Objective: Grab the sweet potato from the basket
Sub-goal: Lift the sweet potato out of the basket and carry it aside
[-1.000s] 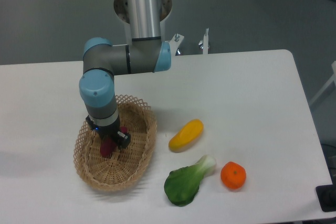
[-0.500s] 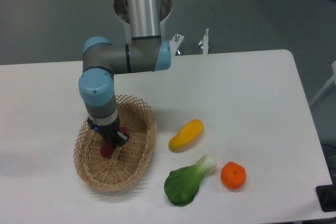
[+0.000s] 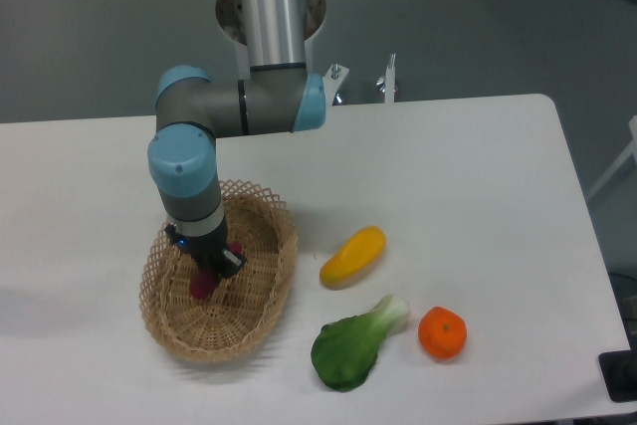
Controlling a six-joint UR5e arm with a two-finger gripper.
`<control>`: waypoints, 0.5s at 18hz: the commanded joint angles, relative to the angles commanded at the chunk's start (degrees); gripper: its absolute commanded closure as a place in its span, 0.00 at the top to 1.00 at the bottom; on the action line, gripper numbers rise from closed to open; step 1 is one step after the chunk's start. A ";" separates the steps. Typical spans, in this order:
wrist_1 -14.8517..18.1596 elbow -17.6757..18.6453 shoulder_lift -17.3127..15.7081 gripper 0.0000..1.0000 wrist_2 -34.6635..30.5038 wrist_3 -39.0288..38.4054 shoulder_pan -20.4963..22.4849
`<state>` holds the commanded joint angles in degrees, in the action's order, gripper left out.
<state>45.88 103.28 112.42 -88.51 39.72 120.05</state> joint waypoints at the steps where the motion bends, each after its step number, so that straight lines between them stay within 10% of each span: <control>1: 0.09 -0.18 -0.61 0.30 0.00 0.35 0.61; 9: 1.41 -7.46 -3.87 0.30 0.09 6.33 10.45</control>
<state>47.28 95.82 108.55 -88.42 46.05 130.50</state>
